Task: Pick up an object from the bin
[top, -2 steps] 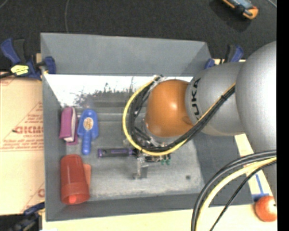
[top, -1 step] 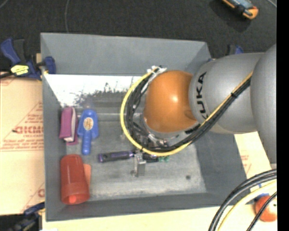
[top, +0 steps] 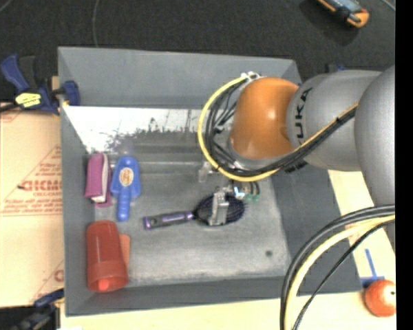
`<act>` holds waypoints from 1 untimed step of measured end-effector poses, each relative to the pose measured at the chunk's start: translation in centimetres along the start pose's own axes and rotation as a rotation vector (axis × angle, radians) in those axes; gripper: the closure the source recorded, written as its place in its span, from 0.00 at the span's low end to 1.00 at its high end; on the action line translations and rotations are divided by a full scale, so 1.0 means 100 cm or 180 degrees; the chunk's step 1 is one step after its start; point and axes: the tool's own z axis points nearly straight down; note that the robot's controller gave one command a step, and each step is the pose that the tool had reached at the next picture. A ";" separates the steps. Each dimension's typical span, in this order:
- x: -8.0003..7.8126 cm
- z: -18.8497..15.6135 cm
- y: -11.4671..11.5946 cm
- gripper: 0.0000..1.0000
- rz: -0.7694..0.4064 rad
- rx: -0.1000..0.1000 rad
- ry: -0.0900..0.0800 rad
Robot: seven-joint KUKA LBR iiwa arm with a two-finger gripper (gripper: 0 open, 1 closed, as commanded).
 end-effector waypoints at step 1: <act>0.018 0.029 0.018 0.00 -0.0547 -0.0023 -0.0036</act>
Offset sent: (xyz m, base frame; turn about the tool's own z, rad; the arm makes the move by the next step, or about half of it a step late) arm -0.0136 0.0048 -0.0306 0.0693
